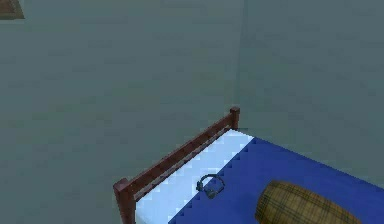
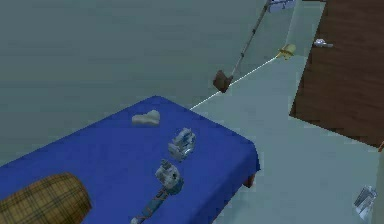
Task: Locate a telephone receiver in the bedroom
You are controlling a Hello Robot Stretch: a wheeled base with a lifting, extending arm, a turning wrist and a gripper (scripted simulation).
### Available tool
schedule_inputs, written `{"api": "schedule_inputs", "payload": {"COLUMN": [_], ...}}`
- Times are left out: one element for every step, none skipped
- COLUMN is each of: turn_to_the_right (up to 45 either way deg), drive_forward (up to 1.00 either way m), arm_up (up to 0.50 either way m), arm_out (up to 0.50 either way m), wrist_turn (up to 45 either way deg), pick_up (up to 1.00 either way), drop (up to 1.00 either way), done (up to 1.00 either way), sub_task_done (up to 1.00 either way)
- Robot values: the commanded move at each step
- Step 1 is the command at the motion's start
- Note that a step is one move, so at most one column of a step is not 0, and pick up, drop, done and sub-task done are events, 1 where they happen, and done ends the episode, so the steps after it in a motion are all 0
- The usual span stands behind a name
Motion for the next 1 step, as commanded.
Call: {"api": "schedule_inputs", "payload": {"turn_to_the_right": [0.0], "drive_forward": [0.0], "arm_up": [0.0], "arm_out": [0.0], "wrist_turn": [0.0], "pick_up": [0.0], "drop": [0.0], "done": [1.0], "sub_task_done": [0.0]}}
